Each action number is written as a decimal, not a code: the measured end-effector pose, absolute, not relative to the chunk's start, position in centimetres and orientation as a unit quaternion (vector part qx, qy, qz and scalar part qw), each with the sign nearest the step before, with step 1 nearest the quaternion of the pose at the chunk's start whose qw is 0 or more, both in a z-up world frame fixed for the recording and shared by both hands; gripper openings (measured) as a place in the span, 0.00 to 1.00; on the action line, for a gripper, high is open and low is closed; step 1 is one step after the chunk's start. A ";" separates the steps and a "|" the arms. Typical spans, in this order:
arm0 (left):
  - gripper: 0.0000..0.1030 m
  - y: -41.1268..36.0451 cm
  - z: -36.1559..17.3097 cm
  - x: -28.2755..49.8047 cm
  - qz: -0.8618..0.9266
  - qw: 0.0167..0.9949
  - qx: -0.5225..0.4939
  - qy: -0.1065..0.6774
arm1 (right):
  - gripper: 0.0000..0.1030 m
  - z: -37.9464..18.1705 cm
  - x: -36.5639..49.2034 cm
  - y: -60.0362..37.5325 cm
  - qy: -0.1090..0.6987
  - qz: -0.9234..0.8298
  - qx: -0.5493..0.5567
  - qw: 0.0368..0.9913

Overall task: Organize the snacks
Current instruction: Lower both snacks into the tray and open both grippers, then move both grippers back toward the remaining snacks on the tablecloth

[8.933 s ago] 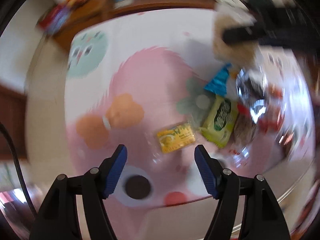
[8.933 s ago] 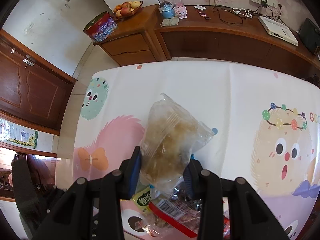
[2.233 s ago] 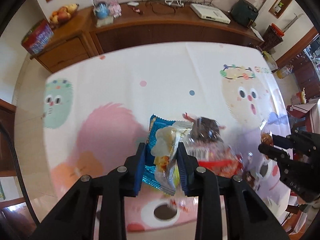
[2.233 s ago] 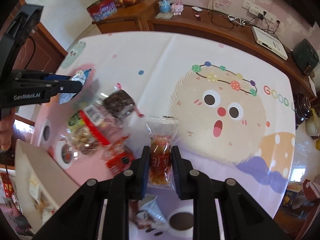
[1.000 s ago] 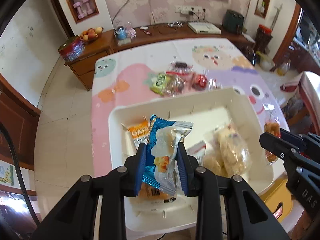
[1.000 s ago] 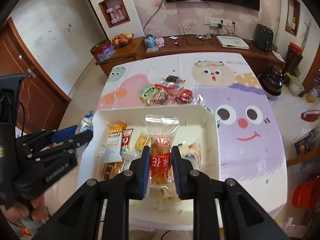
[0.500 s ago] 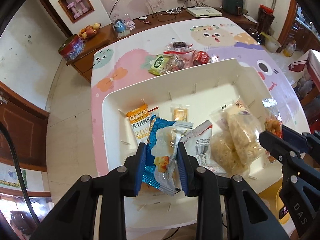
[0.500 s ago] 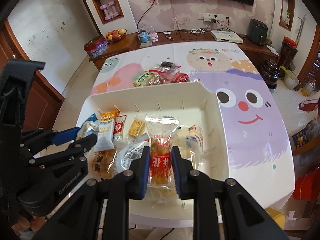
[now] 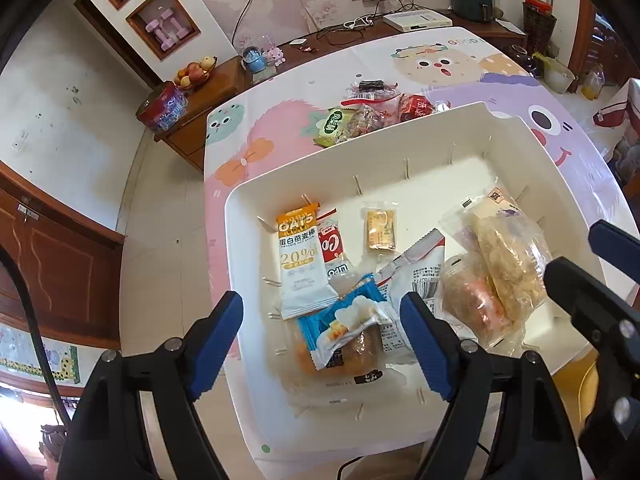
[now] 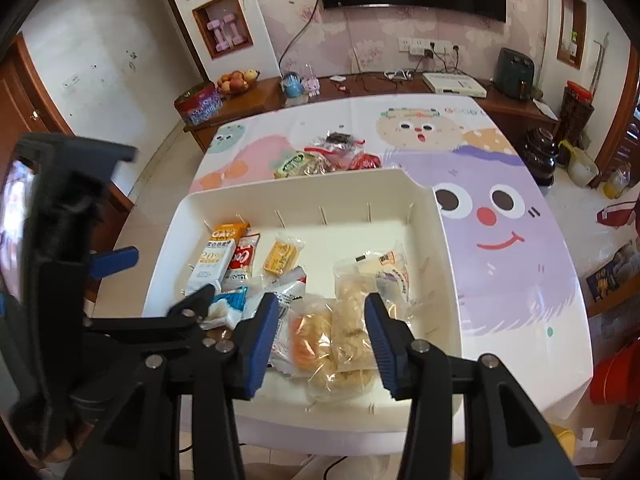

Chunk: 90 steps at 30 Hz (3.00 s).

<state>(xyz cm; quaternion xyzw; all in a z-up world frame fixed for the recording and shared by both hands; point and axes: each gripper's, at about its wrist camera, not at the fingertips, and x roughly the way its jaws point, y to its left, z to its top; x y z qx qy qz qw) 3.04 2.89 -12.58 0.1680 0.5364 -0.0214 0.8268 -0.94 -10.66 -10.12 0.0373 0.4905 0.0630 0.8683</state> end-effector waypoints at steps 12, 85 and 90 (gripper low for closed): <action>0.78 3.5 -11.4 3.4 -0.004 0.844 0.130 0.520 | 0.45 -7.9 -1.8 -11.3 0.458 0.068 0.042 0.885; 0.65 -8.1 -26.0 39.6 -0.138 0.715 0.084 0.681 | 0.45 -22.0 29.7 -18.2 0.649 0.215 0.001 0.730; 0.68 -7.8 -26.5 39.5 -0.128 0.718 0.103 0.677 | 0.45 -22.6 29.8 -16.1 0.648 0.244 -0.045 0.720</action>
